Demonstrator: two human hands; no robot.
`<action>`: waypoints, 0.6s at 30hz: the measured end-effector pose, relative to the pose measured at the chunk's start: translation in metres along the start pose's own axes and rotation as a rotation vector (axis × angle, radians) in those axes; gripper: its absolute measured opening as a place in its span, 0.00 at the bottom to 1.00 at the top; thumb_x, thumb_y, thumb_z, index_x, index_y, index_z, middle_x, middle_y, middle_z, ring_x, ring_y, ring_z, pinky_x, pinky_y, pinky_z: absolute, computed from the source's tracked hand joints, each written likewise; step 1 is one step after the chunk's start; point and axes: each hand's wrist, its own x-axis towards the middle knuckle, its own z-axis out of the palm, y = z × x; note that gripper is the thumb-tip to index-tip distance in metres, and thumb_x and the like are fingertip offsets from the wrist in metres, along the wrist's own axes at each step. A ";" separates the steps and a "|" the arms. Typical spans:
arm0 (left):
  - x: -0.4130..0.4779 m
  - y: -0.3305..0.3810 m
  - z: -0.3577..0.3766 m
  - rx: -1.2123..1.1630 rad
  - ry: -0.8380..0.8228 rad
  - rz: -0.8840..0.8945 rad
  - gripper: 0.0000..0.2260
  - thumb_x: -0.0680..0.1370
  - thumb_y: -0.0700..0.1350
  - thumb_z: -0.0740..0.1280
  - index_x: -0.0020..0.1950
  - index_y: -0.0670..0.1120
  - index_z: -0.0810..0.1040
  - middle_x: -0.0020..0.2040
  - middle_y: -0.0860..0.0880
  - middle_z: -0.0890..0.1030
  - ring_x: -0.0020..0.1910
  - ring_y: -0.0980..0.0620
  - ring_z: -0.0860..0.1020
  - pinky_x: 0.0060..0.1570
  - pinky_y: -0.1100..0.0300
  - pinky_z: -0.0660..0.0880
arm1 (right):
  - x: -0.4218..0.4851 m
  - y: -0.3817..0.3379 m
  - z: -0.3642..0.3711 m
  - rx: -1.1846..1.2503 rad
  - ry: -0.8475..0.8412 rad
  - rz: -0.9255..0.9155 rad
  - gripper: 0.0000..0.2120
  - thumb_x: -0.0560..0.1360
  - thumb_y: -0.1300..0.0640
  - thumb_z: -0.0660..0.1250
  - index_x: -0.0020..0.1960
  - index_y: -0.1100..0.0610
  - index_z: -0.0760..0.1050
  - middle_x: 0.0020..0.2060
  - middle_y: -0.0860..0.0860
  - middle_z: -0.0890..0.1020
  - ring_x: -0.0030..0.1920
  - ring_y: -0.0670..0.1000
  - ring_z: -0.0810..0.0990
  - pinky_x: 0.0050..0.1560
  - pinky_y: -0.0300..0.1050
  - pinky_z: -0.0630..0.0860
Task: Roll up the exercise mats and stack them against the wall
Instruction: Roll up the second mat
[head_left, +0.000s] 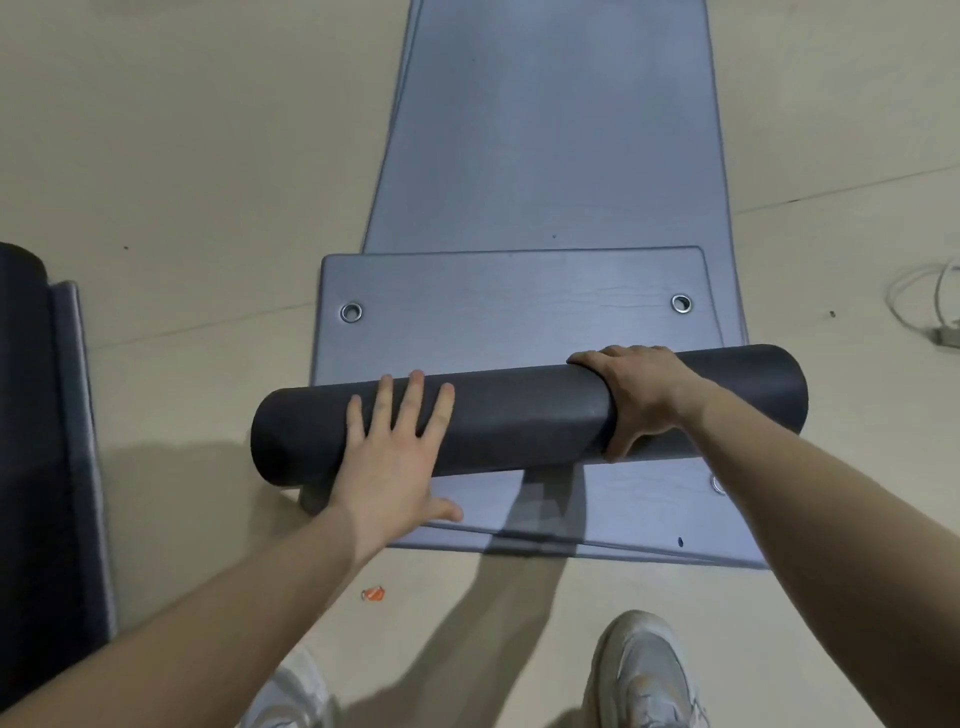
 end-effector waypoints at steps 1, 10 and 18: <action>0.004 -0.001 0.001 0.015 0.018 -0.010 0.60 0.65 0.76 0.69 0.83 0.51 0.39 0.84 0.43 0.48 0.81 0.37 0.50 0.77 0.36 0.49 | 0.006 0.002 -0.005 0.023 -0.013 0.005 0.60 0.49 0.29 0.78 0.76 0.39 0.57 0.64 0.45 0.76 0.62 0.54 0.76 0.65 0.54 0.71; 0.114 -0.059 -0.039 -0.202 0.113 0.022 0.49 0.65 0.75 0.68 0.82 0.61 0.56 0.82 0.48 0.57 0.80 0.40 0.54 0.76 0.35 0.52 | 0.035 0.011 0.006 -0.044 0.365 0.094 0.69 0.47 0.22 0.73 0.81 0.48 0.53 0.76 0.54 0.66 0.75 0.59 0.64 0.74 0.61 0.60; 0.155 -0.074 -0.024 -0.083 0.080 0.012 0.64 0.55 0.84 0.62 0.82 0.57 0.42 0.83 0.48 0.54 0.80 0.40 0.55 0.76 0.36 0.53 | 0.060 0.016 0.003 -0.315 0.401 0.049 0.70 0.49 0.27 0.77 0.82 0.52 0.50 0.74 0.59 0.64 0.72 0.64 0.65 0.70 0.66 0.63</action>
